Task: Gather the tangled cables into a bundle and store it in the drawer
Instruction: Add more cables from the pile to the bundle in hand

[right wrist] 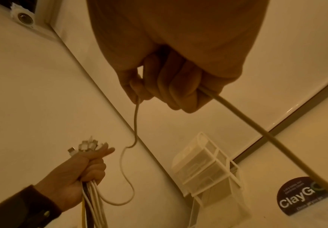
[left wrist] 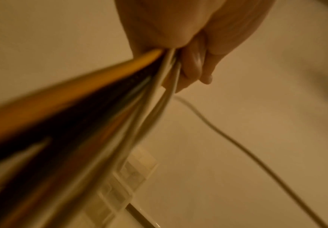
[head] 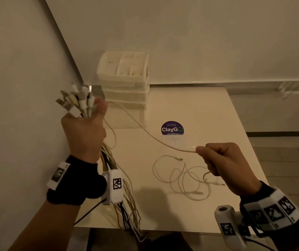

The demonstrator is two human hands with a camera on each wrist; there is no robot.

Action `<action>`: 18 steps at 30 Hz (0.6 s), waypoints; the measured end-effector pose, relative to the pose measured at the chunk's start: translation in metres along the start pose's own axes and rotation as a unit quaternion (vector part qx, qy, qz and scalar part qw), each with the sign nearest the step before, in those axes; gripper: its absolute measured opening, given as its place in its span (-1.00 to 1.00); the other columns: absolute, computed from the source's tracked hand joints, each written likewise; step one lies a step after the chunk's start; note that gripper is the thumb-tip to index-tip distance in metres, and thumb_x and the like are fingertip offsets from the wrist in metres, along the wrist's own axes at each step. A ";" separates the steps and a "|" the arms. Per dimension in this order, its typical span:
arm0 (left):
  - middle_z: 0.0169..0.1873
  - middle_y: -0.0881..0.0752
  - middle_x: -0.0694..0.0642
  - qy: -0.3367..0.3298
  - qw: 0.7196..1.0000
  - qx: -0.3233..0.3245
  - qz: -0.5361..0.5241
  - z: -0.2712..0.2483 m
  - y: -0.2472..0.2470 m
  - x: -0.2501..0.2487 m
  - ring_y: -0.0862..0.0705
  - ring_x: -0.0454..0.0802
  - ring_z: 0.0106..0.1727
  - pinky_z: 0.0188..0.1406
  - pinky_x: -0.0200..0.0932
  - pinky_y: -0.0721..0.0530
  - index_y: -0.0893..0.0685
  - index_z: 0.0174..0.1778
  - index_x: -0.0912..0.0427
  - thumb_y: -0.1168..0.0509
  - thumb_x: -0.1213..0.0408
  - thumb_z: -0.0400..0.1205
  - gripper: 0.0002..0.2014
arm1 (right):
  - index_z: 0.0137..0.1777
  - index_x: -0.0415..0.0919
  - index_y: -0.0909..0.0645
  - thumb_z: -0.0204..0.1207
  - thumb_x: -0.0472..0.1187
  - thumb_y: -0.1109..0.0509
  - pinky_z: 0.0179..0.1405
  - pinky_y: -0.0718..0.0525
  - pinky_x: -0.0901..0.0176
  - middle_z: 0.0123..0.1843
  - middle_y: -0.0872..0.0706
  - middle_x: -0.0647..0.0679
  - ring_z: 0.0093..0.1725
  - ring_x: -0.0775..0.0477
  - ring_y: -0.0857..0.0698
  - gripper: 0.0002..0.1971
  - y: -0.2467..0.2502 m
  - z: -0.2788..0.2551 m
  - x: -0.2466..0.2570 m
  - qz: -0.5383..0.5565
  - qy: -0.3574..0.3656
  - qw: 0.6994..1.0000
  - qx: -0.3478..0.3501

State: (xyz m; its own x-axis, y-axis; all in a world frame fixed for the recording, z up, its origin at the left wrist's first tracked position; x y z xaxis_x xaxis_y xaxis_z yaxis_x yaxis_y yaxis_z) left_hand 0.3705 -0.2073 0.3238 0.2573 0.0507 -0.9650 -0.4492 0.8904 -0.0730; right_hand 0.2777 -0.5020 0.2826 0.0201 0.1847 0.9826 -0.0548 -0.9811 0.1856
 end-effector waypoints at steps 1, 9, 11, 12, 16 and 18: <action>-0.25 -0.81 0.07 -0.010 1.000 0.023 0.003 -0.009 -0.008 -0.004 -0.60 -0.15 -0.43 -0.39 -0.22 -0.53 -0.78 -0.04 0.25 -0.52 0.23 0.50 -0.80 | -0.52 -0.48 -0.24 0.26 0.10 -0.42 -0.55 -0.25 0.20 -0.56 -0.23 -0.22 -0.55 -0.04 -0.17 -0.37 -0.002 0.004 0.002 0.009 0.004 1.000 -0.006; -0.15 -0.81 -0.28 -0.027 0.920 0.392 0.011 -0.091 -0.084 -0.012 -0.78 -0.26 0.00 0.00 -0.43 -0.61 -0.74 0.00 -0.08 -0.50 0.43 0.48 -0.69 | -0.66 -0.13 -0.30 0.26 -0.07 -0.37 -0.56 -0.23 0.29 -0.64 -0.23 -0.03 -0.62 0.02 -0.17 -0.61 -0.032 0.034 0.044 0.088 0.080 0.993 0.022; -0.25 -0.81 -0.29 -0.033 0.933 0.359 -0.001 -0.087 -0.081 -0.010 -0.77 -0.35 -0.16 -0.13 -0.50 -0.59 -0.74 -0.04 -0.07 -0.48 0.46 0.50 -0.70 | -0.64 -0.11 -0.36 0.35 -0.03 -0.39 -0.55 -0.26 0.32 -0.62 -0.29 -0.01 -0.63 0.03 -0.21 -0.59 -0.034 0.036 0.043 0.089 0.085 0.992 0.035; -0.35 -0.80 -0.26 -0.030 0.937 0.347 -0.005 -0.084 -0.079 -0.010 -0.73 -0.40 -0.32 -0.28 -0.55 -0.56 -0.73 -0.11 -0.08 -0.47 0.46 0.50 -0.72 | -0.62 -0.10 -0.39 0.39 0.00 -0.39 -0.55 -0.27 0.32 -0.60 -0.30 -0.05 -0.62 0.03 -0.22 -0.58 -0.035 0.035 0.040 0.087 0.084 0.992 0.040; -0.58 -0.67 -0.17 -0.013 0.960 0.279 -0.015 -0.062 -0.065 -0.007 -0.55 -0.37 -0.60 -0.54 -0.45 -0.43 -0.75 -0.31 -0.11 -0.50 0.30 0.50 -0.82 | -0.53 -0.20 -0.47 0.46 0.08 -0.35 -0.54 -0.27 0.28 -0.51 -0.24 -0.29 -0.58 -0.02 -0.23 -0.55 -0.035 0.030 0.020 0.100 0.056 0.992 0.047; -0.61 -0.54 -0.14 -0.005 0.971 0.239 -0.023 -0.049 -0.057 -0.006 -0.49 -0.33 -0.64 -0.57 -0.34 -0.38 -0.72 -0.29 0.01 -0.52 0.21 0.48 -0.90 | -0.50 -0.29 -0.47 0.46 0.09 -0.35 -0.54 -0.24 0.27 -0.55 -0.24 -0.17 -0.58 0.00 -0.20 -0.51 -0.032 0.031 0.008 0.106 0.039 0.993 0.040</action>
State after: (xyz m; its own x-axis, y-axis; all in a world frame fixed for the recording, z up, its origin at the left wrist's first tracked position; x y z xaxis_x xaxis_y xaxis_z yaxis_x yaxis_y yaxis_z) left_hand 0.3530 -0.2802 0.3216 0.2768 0.0084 -0.9609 0.0099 0.9999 0.0115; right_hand 0.3103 -0.4709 0.2844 -0.0607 -0.0261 0.9978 0.0305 -0.9992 -0.0243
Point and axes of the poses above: each hand's wrist, its own z-axis towards the middle knuckle, its own y-axis out of the back of the hand, x = y × z, the point moved 4 cm from there along z, towards the middle knuckle
